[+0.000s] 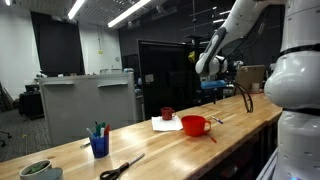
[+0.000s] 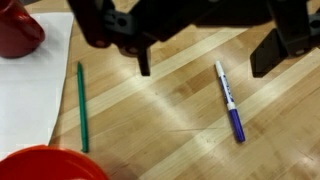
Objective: Bring the blue sharpie closer to the cup
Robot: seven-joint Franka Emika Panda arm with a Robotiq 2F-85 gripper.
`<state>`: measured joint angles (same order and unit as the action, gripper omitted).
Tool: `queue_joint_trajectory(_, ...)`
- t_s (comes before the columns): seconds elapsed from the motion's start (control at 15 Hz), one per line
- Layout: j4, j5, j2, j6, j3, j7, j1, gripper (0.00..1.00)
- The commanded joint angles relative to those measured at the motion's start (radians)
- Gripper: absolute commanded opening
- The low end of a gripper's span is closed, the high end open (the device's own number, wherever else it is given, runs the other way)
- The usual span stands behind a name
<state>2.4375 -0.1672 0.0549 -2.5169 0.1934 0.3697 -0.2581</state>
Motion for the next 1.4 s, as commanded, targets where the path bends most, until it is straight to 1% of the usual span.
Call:
queue_joint_trajectory(0.0,0.014,-0.032,-0.028,-0.097,0.029,-0.010,-0.013,1.00)
queue_joint_trajectory(0.07,0.003,-0.015,-0.024,-0.059,0.025,-0.003,-0.001,1.00)
queue_joint_trajectory(0.4,0.004,-0.015,-0.038,-0.086,0.036,-0.009,-0.004,1.00)
queue_joint_trajectory(0.53,0.000,-0.037,-0.054,-0.093,0.043,0.014,-0.010,1.00)
queue_joint_trajectory(0.93,-0.008,-0.097,-0.117,-0.123,0.101,0.057,-0.029,1.00)
queue_joint_trajectory(1.2,-0.007,-0.040,-0.178,-0.176,0.130,0.013,-0.031,1.00)
queue_joint_trajectory(1.33,-0.003,0.013,-0.208,-0.197,0.131,-0.021,-0.030,1.00)
